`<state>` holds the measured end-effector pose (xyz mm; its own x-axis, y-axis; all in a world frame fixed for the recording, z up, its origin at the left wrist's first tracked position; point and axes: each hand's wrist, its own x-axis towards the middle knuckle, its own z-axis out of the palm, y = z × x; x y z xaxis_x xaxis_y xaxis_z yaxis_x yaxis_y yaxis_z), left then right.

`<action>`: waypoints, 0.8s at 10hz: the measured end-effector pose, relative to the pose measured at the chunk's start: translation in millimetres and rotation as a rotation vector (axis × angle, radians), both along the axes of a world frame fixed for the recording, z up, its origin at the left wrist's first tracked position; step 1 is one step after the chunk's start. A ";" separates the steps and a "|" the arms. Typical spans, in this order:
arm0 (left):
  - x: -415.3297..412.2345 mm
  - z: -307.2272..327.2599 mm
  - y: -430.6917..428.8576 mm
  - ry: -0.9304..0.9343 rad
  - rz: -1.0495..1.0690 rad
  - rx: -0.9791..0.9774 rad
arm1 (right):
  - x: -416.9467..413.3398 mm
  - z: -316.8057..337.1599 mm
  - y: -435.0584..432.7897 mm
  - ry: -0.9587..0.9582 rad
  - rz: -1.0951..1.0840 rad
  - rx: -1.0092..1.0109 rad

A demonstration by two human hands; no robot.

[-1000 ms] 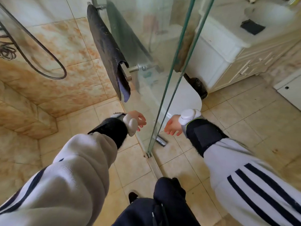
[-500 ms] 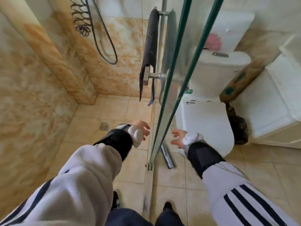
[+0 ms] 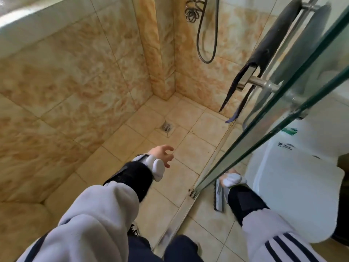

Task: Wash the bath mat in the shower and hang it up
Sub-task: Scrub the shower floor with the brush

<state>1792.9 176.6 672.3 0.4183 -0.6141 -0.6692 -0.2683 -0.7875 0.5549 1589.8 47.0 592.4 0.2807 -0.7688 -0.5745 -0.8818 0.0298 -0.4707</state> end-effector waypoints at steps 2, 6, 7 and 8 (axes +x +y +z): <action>-7.7 -23.2 28.9 0.105 -0.030 0.065 | -11.2 3.3 32.2 0.210 0.128 0.121; -17.6 -23.4 38.0 0.235 -0.133 0.073 | -22.8 46.4 77.6 0.114 0.003 0.220; -14.5 -16.5 37.1 0.261 -0.173 0.068 | -5.1 65.5 93.2 0.083 -0.008 0.288; -2.8 -5.9 39.9 0.276 -0.172 0.062 | 24.1 84.5 110.3 0.086 0.061 0.318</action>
<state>1790.1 216.5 666.4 0.1095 -0.6147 -0.7812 -0.2469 -0.7781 0.5776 1613.9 157.3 676.9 0.2607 -0.5309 -0.8064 -0.9226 0.1091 -0.3701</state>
